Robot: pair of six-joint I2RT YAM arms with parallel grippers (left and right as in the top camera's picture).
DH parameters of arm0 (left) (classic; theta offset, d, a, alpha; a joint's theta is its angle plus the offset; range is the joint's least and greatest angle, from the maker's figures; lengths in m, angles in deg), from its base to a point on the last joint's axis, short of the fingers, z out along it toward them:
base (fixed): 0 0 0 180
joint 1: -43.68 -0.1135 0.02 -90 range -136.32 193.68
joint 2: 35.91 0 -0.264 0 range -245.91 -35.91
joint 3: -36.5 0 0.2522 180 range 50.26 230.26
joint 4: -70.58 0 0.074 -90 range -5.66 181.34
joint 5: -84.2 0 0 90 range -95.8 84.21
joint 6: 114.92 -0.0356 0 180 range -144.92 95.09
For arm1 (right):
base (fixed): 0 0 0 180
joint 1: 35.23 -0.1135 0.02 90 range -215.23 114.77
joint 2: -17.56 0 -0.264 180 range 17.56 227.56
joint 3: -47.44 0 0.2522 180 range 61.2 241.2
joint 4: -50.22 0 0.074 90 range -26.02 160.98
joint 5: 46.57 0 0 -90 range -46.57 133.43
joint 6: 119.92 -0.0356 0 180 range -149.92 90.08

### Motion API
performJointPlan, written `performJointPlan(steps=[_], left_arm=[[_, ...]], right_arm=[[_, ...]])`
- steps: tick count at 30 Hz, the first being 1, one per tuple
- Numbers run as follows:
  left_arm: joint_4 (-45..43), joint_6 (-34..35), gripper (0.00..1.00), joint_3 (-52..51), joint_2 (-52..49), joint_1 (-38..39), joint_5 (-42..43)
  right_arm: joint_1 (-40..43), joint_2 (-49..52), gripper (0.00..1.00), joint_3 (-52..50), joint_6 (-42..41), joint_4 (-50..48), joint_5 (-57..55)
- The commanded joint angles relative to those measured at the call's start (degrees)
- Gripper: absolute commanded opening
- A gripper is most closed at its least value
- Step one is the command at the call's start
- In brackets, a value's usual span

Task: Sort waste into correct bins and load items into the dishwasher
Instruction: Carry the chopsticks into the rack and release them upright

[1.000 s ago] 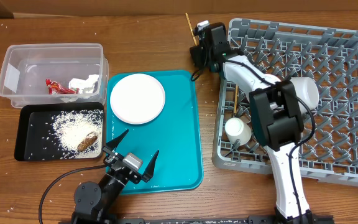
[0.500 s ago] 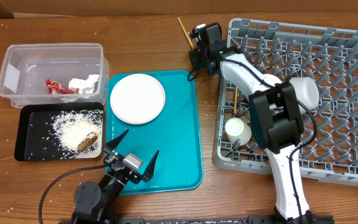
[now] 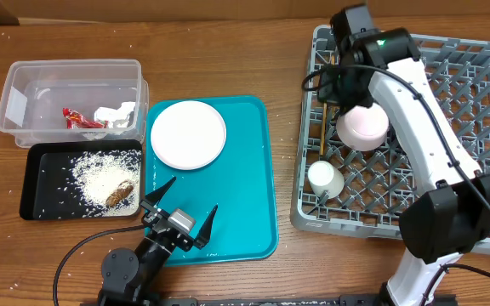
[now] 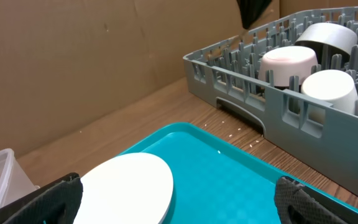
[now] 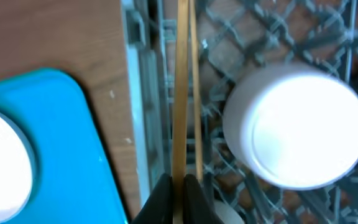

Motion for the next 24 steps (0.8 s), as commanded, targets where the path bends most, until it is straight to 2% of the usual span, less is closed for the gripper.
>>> performJointPlan(steps=[1, 2, 3, 6, 8, 12, 17, 20, 24], left_arm=[[-0.22, -0.85, 1.0, -0.5, 0.55, -0.57, 0.44], [-0.22, -0.85, 1.0, -0.5, 0.55, -0.57, 0.44], [-0.22, -0.85, 1.0, -0.5, 0.55, -0.57, 0.44], [-0.22, -0.85, 1.0, -0.5, 0.55, -0.57, 0.44], [-0.22, -0.85, 1.0, -0.5, 0.55, -0.57, 0.44], [-0.22, -0.85, 1.0, -0.5, 0.55, -0.57, 0.44], [-0.22, -0.85, 1.0, -0.5, 0.55, -0.57, 0.44], [-0.22, -0.85, 1.0, -0.5, 0.55, -0.57, 0.44], [-0.22, -0.85, 1.0, -0.5, 0.55, -0.57, 0.44]], right_arm=[[-0.96, -0.22, 0.04, -1.55, -0.26, 0.17, 1.42], [-1.49, -0.2, 0.13, -1.77, -0.07, -0.35, 1.36], [-1.84, -0.22, 0.41, -1.7, -0.04, -2.25, 1.36], [-1.86, -0.28, 0.56, -1.6, 3.96, -5.49, 1.36], [-1.86, -0.13, 0.63, -1.62, 6.69, -7.23, 1.31], [-1.86, 0.85, 0.61, -2.14, 6.64, -8.48, 0.72], [-1.86, 7.58, 0.59, -2.6, 7.1, -11.37, -0.61], [-1.86, 11.28, 0.48, -2.6, 7.06, -12.55, -0.55], [-2.1, 12.63, 0.22, -2.8, 6.84, -12.2, 1.81]])
